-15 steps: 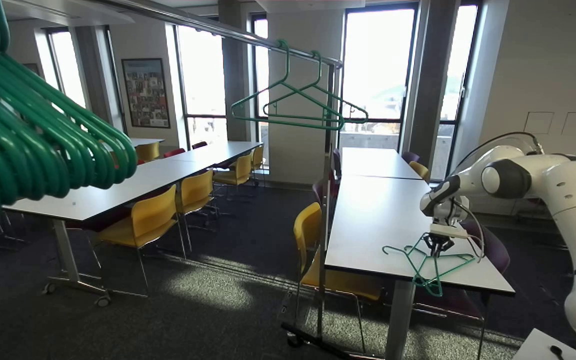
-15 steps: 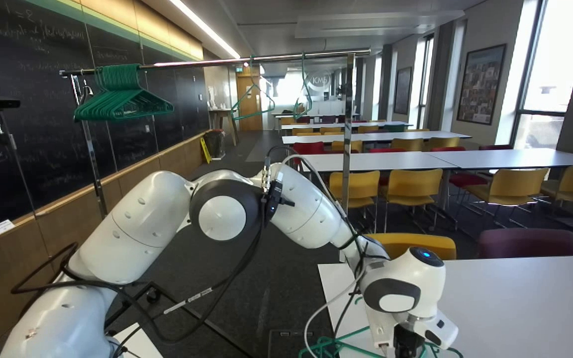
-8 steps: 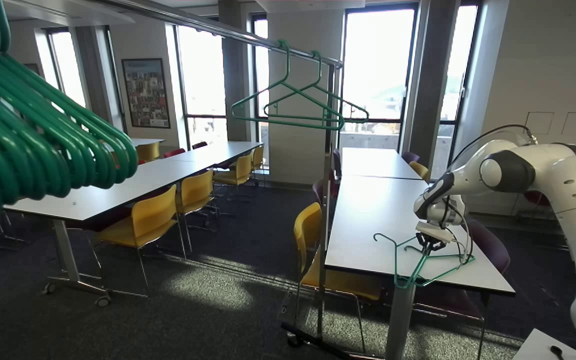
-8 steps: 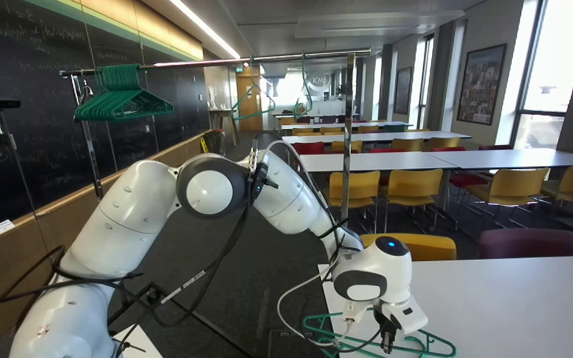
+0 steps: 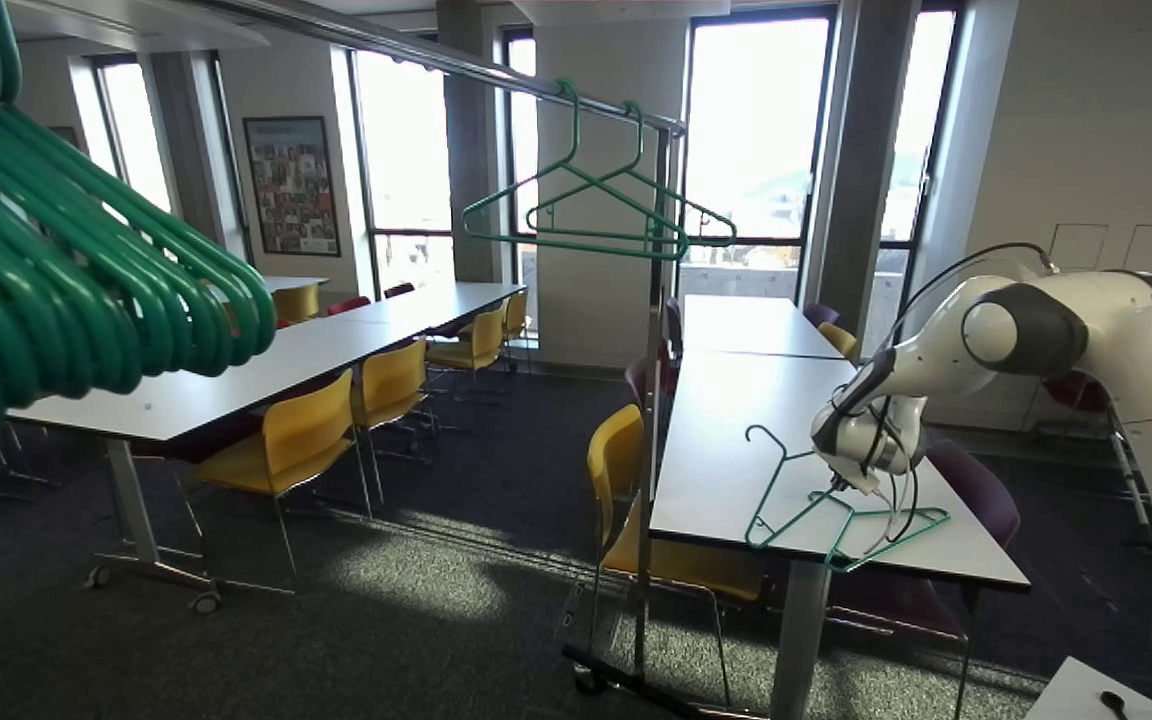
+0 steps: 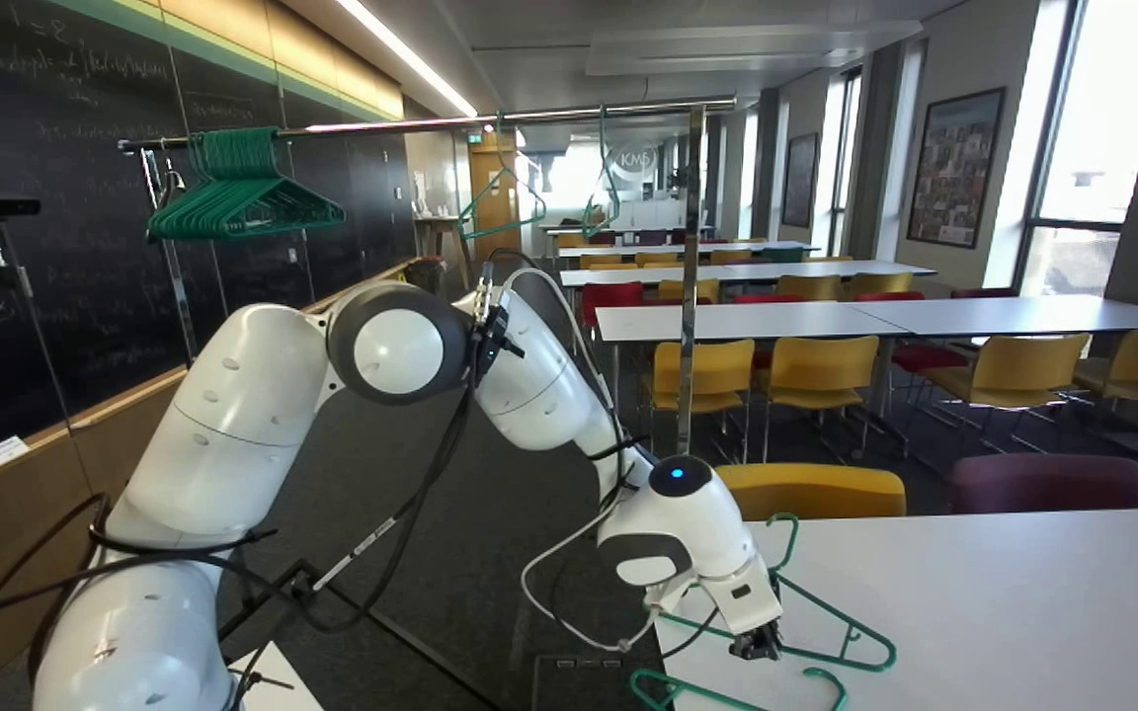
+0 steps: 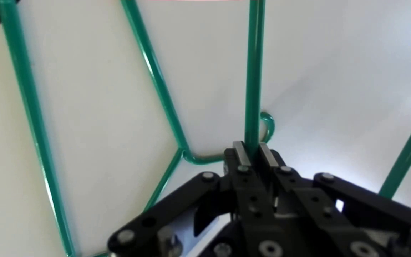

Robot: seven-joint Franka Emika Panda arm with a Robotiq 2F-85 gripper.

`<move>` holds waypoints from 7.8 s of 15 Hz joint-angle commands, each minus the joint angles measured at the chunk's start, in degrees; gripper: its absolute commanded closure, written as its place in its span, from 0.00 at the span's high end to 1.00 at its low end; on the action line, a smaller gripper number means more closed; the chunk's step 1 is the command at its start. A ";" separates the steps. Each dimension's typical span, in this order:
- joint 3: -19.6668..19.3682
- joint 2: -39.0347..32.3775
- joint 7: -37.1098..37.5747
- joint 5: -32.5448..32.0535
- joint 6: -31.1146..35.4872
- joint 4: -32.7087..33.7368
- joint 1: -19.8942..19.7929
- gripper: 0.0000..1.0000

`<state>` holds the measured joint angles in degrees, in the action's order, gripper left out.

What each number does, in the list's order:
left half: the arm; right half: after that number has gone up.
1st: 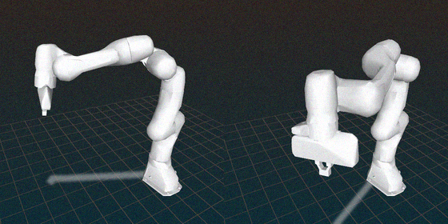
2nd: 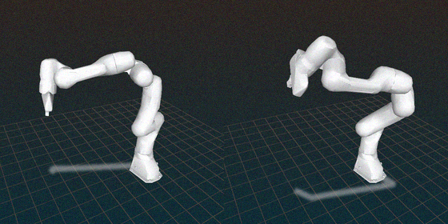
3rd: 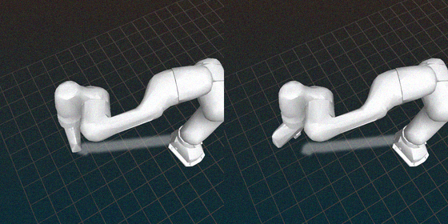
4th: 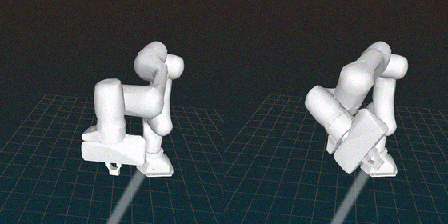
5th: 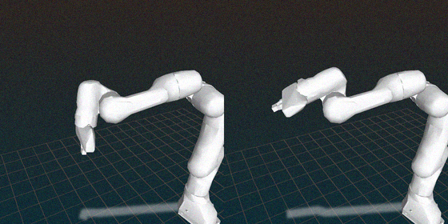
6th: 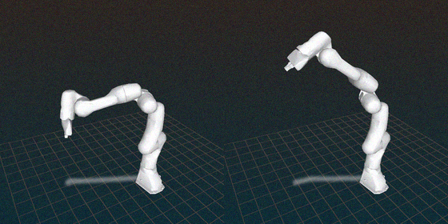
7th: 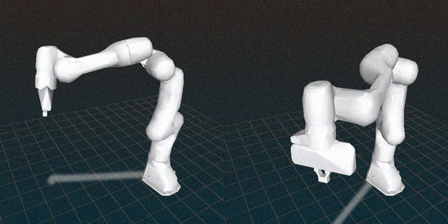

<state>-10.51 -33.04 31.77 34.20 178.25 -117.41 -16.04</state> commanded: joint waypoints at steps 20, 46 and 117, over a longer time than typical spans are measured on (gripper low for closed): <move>-54.20 0.56 21.52 19.53 19.78 -8.43 70.59 0.03; -74.27 -6.07 28.39 23.05 19.68 -11.99 89.58 0.03; -96.03 -19.66 60.24 -9.55 -24.22 31.37 82.09 0.03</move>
<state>-107.25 -56.45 90.22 28.57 156.26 -89.59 66.30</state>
